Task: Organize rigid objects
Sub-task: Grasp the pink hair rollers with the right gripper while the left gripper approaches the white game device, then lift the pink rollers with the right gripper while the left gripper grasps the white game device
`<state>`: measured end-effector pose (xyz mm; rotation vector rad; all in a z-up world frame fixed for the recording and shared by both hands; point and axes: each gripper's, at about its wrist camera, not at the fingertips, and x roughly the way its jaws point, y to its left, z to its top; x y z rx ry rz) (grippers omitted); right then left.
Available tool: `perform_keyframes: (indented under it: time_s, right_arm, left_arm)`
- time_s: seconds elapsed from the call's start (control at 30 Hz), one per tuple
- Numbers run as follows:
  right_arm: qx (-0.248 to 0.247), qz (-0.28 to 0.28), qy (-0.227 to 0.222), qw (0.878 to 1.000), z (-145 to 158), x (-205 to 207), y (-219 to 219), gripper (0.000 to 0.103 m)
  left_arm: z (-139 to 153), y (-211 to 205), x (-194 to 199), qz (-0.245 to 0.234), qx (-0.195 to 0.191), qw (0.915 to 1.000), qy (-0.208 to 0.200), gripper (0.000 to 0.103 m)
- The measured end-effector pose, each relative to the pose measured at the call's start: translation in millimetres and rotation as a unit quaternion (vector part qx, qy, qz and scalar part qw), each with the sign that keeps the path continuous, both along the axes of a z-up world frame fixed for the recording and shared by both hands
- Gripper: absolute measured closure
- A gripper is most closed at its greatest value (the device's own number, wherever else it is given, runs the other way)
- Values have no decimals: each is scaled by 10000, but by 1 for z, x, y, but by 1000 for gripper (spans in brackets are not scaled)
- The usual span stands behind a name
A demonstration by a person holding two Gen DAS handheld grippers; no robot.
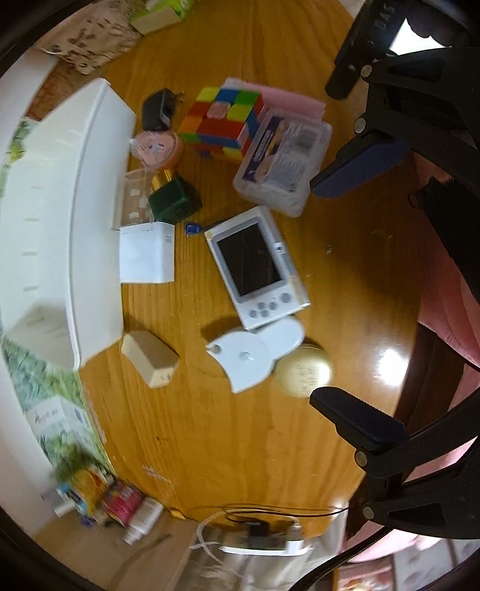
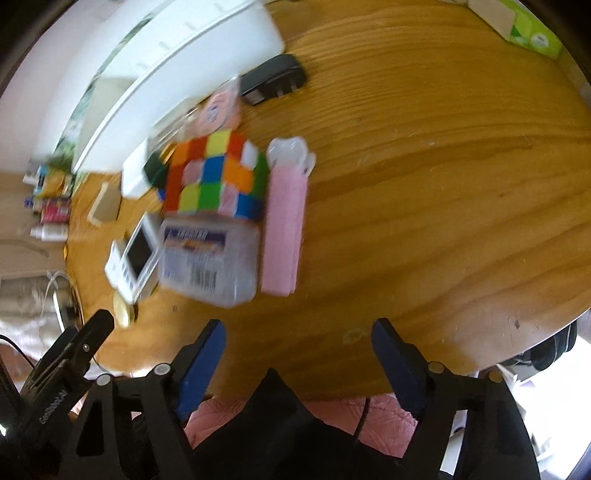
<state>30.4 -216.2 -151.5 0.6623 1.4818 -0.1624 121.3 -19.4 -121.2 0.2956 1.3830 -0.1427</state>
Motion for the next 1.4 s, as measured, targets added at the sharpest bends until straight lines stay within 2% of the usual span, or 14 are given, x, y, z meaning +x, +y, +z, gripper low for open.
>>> perform_keyframes:
  time_s: [0.17, 0.4, 0.63, 0.87, 1.0, 1.07, 1.1, 1.13, 1.23, 1.4]
  right_arm:
    - [75, -407, 181, 9990, -13, 14, -14, 29]
    - [134, -737, 377, 9965, -31, 27, -32, 38]
    - [212, -858, 385, 9953, -37, 34, -40, 39]
    - [125, -889, 334, 9954, -36, 40, -47, 41]
    - [56, -871, 291, 9958, -36, 52, -43, 51]
    - [19, -836, 255, 9962, -36, 55, -40, 60]
    - [8, -818, 244, 9964, -37, 58, -39, 68]
    - [2, -807, 239, 9965, -37, 60, -38, 70]
    - [31, -778, 195, 9968, -38, 67, -38, 76]
    - [65, -759, 167, 9970, -45, 79, -26, 77]
  left_arm:
    - [-17, -13, 19, -371, 335, 9982, 329, 1]
    - [-43, -23, 39, -756, 719, 9913, 808, 1]
    - [-59, -25, 53, -942, 887, 9861, 1045, 1]
    - [-70, -30, 61, -1053, 843, 9845, 1117, 5]
    - [-69, -33, 70, -1102, 717, 9852, 1104, 12]
    - [-67, -39, 72, -1151, 644, 9852, 1092, 18]
    - [-66, -41, 73, -1169, 603, 9851, 1105, 22]
    - [-66, -43, 74, -1176, 544, 9851, 1134, 24]
    - [-66, -49, 77, -1216, 574, 9845, 1128, 26]
    - [-63, -59, 75, -1230, 594, 9849, 1063, 28]
